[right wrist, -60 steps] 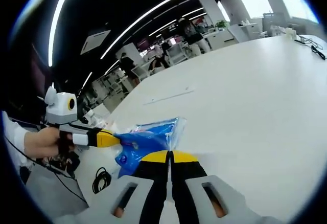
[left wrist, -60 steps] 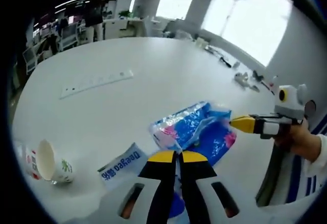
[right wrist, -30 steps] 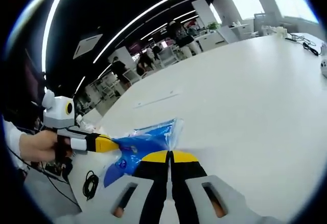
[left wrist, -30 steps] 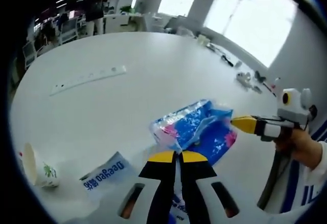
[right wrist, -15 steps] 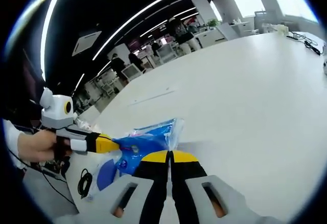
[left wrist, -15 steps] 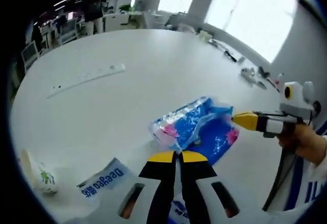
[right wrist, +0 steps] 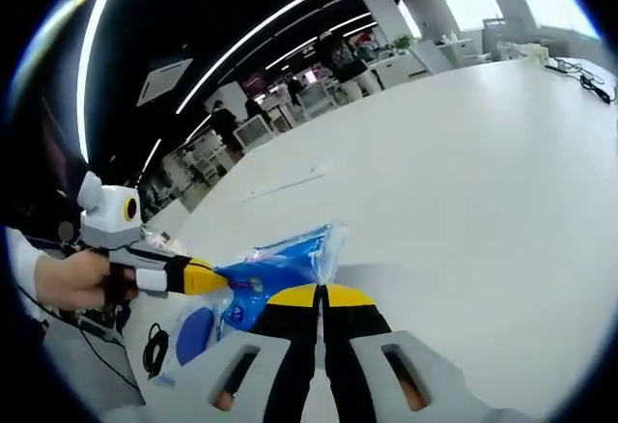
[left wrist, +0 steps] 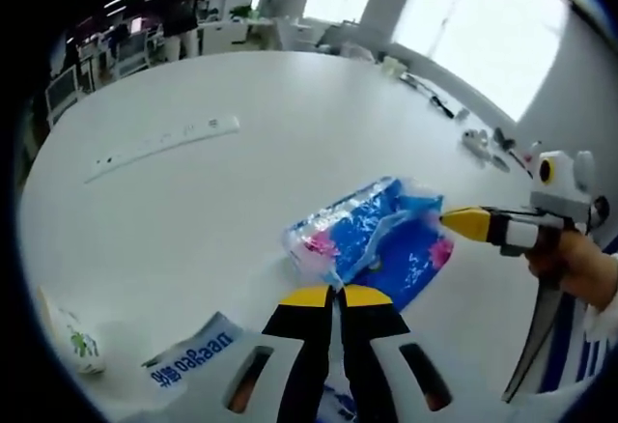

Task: Arrange the tabletop items into an orderly group along one side of the table until the central work area is clear of visible clutter.

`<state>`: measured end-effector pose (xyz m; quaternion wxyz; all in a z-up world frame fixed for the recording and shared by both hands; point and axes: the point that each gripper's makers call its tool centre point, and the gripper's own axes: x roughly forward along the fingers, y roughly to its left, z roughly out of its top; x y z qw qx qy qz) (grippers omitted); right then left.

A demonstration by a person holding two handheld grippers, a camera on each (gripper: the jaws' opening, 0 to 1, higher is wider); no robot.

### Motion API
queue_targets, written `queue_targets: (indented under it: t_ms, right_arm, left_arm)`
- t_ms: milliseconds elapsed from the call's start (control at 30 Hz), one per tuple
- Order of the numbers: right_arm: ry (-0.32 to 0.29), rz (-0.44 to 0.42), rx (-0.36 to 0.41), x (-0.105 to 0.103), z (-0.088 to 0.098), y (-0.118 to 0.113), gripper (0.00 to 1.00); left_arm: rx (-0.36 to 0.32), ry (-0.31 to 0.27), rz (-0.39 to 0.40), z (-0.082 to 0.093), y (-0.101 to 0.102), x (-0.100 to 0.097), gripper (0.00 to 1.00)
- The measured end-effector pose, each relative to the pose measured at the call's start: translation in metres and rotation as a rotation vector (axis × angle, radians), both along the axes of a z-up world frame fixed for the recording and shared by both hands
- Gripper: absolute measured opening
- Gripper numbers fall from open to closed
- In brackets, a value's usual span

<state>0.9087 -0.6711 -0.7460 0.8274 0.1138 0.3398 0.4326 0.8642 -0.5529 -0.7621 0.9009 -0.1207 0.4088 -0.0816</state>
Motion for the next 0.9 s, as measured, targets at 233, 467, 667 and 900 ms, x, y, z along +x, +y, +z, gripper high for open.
queue_targets:
  t_ms: [233,467,667,900]
  right_arm:
    - [0.009,0.003,-0.007,0.002,-0.008,-0.001,0.00]
    - [0.013,0.010,-0.008,0.004,-0.012,-0.001,0.00]
    - [0.013,0.012,-0.011,0.009,-0.015,0.001,0.00]
    - [0.021,0.022,-0.019,0.010,-0.023,0.002,0.00]
  left_arm:
    - [0.012,0.007,-0.011,-0.006,-0.001,0.004,0.00]
    - [0.002,0.015,-0.002,-0.012,-0.001,0.006,0.00]
    - [0.000,0.018,0.004,-0.017,0.000,0.010,0.00]
    - [-0.010,0.031,0.013,-0.023,0.001,0.010,0.00]
